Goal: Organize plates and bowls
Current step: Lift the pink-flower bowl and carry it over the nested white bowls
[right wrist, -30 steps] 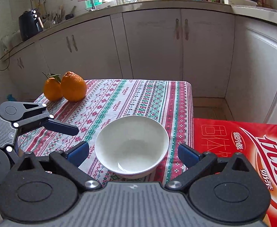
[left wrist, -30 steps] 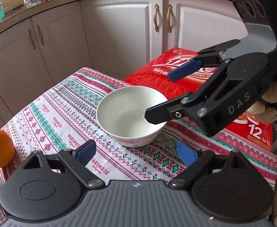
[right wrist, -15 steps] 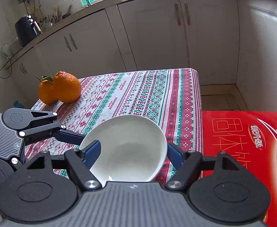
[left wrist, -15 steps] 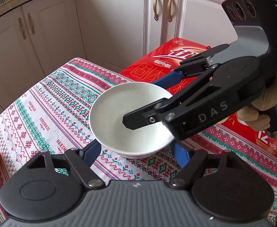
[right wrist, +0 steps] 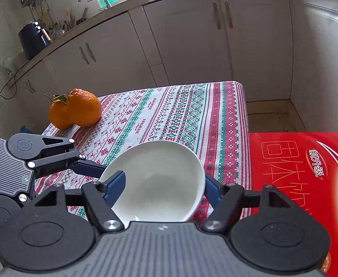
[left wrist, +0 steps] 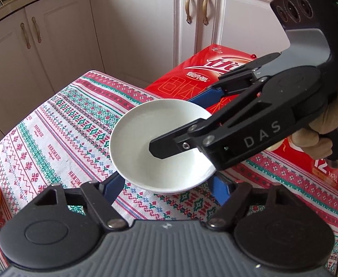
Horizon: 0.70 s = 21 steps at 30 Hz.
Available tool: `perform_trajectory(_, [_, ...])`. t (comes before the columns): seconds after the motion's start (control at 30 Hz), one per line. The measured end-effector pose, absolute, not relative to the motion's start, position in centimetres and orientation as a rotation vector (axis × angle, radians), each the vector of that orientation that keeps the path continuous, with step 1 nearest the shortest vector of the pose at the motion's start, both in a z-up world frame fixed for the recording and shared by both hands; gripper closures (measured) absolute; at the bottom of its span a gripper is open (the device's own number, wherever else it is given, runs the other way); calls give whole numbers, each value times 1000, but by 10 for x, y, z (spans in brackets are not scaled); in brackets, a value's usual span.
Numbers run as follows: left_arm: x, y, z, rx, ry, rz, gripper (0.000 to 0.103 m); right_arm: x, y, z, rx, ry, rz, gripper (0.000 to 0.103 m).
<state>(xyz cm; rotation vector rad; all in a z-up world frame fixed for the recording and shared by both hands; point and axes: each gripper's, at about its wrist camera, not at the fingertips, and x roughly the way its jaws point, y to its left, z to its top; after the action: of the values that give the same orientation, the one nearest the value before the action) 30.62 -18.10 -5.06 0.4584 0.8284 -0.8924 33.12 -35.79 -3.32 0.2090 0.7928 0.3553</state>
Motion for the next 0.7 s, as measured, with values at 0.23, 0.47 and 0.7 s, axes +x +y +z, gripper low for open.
perform_trajectory(0.23, [288,-173,-30,461,789,-897,25,313,-353,-12,195,760,358,26])
perform_trajectory(0.47, [259,-157,-7,451,740,-889,25,285,-338,15,150,721,368,26])
perform_trajectory(0.7, [224,-137,13,437,699,-868,24,253,-321,37,143,692,394,26])
